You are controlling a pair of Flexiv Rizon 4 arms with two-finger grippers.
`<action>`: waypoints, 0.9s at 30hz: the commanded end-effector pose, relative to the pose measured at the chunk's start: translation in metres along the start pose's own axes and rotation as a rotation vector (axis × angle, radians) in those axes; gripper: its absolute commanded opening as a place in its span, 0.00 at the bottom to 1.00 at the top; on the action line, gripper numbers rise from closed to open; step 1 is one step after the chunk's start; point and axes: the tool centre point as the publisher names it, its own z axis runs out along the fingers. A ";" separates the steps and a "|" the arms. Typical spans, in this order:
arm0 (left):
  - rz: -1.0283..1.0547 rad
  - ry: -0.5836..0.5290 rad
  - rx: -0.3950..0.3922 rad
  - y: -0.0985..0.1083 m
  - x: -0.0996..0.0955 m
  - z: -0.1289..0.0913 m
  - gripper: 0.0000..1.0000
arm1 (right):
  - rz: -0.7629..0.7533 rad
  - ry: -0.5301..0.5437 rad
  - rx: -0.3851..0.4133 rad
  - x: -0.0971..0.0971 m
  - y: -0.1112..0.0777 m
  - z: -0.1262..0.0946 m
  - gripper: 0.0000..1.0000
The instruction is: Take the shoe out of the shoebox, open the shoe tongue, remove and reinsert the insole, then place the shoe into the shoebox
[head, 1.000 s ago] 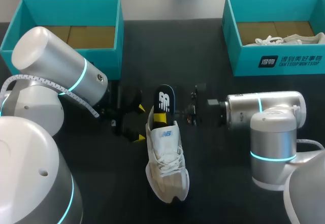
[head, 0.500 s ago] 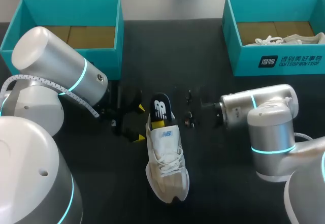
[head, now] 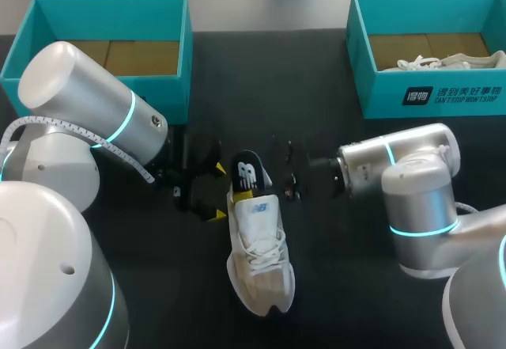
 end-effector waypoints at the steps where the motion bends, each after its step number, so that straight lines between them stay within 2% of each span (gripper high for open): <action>1: 0.000 -0.001 -0.004 -0.001 0.000 0.001 1.00 | -0.012 -0.026 0.000 0.010 0.006 -0.003 0.91; 7: 0.000 -0.001 -0.004 -0.001 0.000 0.001 1.00 | -0.034 -0.054 -0.003 0.014 0.011 -0.006 0.83; 11: 0.000 -0.001 -0.004 -0.001 0.000 0.001 1.00 | -0.043 -0.078 -0.018 0.017 0.013 -0.009 0.71; 13: 0.000 -0.001 -0.004 -0.001 0.000 0.001 1.00 | -0.043 -0.087 -0.029 0.017 0.014 -0.011 0.50; 15: 0.000 -0.001 -0.004 -0.001 0.000 0.001 1.00 | -0.039 -0.098 -0.039 0.014 0.015 -0.012 0.42; 16: 0.000 -0.001 -0.004 -0.001 0.000 0.001 1.00 | -0.037 -0.100 -0.044 0.013 0.016 -0.012 0.33; 19: 0.000 -0.001 -0.004 -0.001 0.000 0.001 1.00 | -0.031 -0.107 -0.056 0.009 0.019 -0.013 0.00; 27: 0.000 -0.001 -0.004 -0.001 0.000 0.001 1.00 | 0.003 -0.077 -0.040 0.001 0.017 -0.011 0.00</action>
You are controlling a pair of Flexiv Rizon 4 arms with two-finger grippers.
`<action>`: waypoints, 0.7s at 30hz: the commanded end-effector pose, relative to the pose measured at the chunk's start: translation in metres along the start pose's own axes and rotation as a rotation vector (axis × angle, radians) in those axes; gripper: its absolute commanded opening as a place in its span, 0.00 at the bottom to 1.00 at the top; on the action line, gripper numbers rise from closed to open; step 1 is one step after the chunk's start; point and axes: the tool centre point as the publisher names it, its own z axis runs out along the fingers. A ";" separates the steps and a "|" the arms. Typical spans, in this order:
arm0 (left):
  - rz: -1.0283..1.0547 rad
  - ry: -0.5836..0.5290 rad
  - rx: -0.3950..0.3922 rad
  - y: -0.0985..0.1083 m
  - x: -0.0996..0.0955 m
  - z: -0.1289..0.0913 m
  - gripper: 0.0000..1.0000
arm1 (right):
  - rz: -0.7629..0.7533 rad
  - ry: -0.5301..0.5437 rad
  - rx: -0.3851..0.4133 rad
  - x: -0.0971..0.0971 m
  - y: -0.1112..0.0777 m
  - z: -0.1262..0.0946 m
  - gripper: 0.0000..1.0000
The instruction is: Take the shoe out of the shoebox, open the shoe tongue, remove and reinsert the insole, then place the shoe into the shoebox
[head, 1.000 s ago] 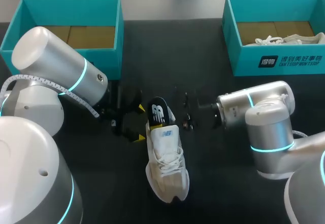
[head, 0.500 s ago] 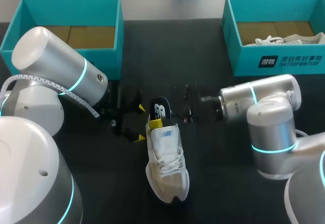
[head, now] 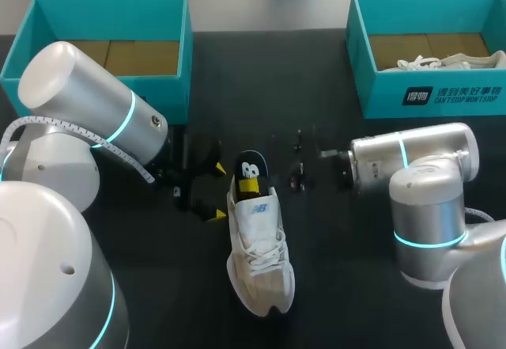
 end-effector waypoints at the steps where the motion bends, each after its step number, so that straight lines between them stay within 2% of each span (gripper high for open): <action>1: 0.000 -0.001 -0.004 -0.001 0.000 0.001 1.00 | 0.027 0.019 0.027 -0.006 -0.004 0.005 0.00; 13: 0.000 -0.001 -0.004 -0.001 0.000 0.001 1.00 | 0.150 0.053 0.100 0.000 -0.040 0.012 0.00; 18: 0.000 -0.001 -0.004 -0.001 0.000 0.001 1.00 | 0.119 0.037 0.082 0.006 -0.034 0.011 0.00; 20: 0.000 -0.001 -0.004 -0.001 0.000 0.001 1.00 | 0.101 0.025 0.087 0.007 -0.028 0.010 0.20; 21: 0.000 -0.001 -0.004 -0.001 0.000 0.001 1.00 | 0.094 0.022 0.088 0.007 -0.026 0.010 0.24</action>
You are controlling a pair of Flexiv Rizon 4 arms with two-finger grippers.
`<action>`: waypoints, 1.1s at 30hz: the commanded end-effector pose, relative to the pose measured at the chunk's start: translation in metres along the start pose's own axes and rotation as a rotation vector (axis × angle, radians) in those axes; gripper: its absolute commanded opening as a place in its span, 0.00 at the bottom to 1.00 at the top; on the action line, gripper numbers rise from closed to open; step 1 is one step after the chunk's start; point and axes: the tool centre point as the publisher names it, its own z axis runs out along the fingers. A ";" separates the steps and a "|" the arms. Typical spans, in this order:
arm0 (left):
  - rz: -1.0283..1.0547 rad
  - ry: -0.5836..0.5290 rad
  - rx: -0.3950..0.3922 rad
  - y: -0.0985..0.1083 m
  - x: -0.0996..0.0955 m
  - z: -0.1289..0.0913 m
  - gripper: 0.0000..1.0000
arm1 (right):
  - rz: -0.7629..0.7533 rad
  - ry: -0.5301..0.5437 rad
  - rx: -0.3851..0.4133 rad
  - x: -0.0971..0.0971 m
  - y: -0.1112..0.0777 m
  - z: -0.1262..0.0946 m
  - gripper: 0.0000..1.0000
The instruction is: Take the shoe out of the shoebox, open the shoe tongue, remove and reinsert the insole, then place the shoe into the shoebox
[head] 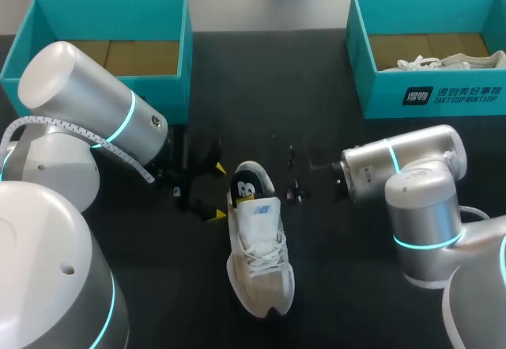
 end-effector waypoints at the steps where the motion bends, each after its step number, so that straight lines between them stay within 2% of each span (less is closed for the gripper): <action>1: 0.000 -0.001 -0.004 -0.001 0.000 0.001 1.00 | -0.014 -0.027 0.004 0.009 0.006 0.000 0.25; 8: 0.000 -0.001 -0.004 -0.001 0.000 0.001 1.00 | -0.040 -0.044 0.019 0.011 0.014 -0.002 0.24; 18: 0.000 -0.001 -0.004 -0.001 0.000 0.001 1.00 | -0.068 -0.068 0.009 0.012 0.022 -0.008 0.34; 23: 0.000 -0.001 -0.004 -0.001 0.000 0.001 1.00 | -0.079 -0.085 -0.028 0.008 0.025 -0.009 0.34; 28: 0.000 -0.001 -0.004 -0.001 0.000 0.001 1.00 | -0.071 -0.109 -0.063 0.001 0.027 -0.013 0.26; 29: 0.000 -0.001 -0.004 -0.001 0.000 0.001 1.00 | -0.070 -0.107 -0.066 -0.001 0.028 -0.013 0.19; 30: 0.000 -0.001 -0.004 -0.001 0.000 0.001 1.00 | -0.062 -0.106 -0.067 -0.004 0.028 -0.011 0.00; 33: 0.000 -0.001 -0.004 -0.001 0.000 0.001 1.00 | -0.046 -0.094 -0.060 -0.007 0.027 -0.007 0.00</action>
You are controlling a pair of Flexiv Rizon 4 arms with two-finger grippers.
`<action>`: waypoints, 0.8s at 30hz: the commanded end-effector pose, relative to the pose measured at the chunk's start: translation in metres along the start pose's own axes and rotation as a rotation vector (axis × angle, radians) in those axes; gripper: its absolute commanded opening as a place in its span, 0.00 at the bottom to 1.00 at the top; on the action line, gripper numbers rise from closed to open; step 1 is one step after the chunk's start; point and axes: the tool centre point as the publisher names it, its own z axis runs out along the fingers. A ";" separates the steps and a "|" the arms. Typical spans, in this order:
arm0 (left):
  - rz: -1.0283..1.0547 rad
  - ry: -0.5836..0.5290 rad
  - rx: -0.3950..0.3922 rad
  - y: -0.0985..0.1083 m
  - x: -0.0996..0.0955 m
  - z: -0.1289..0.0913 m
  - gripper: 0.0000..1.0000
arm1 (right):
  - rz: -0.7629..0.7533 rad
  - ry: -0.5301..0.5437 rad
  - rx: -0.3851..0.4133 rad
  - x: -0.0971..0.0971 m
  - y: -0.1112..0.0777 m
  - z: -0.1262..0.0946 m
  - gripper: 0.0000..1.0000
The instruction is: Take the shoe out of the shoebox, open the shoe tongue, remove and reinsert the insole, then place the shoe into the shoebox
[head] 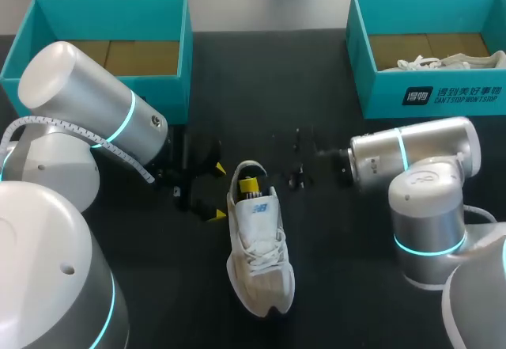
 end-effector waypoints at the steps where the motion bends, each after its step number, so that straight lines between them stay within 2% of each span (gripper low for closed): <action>1: 0.000 -0.001 -0.004 -0.001 0.000 0.001 1.00 | 0.014 0.013 0.009 -0.004 -0.003 0.009 0.00; 13: 0.000 -0.001 -0.004 -0.001 0.000 0.001 1.00 | 0.120 0.020 0.069 0.003 -0.037 0.017 0.00; 18: 0.000 -0.001 -0.004 -0.001 0.000 0.001 1.00 | 0.096 -0.005 0.057 0.006 -0.032 0.014 0.00; 20: 0.000 -0.001 -0.004 -0.001 0.000 0.001 1.00 | 0.074 -0.014 0.054 0.007 -0.027 0.013 0.26; 22: 0.000 -0.001 -0.004 -0.001 0.000 0.001 1.00 | 0.054 -0.026 0.053 0.007 -0.022 0.012 0.34; 24: 0.000 -0.001 -0.004 -0.001 0.000 0.001 1.00 | 0.036 -0.033 0.057 0.007 -0.017 0.011 0.36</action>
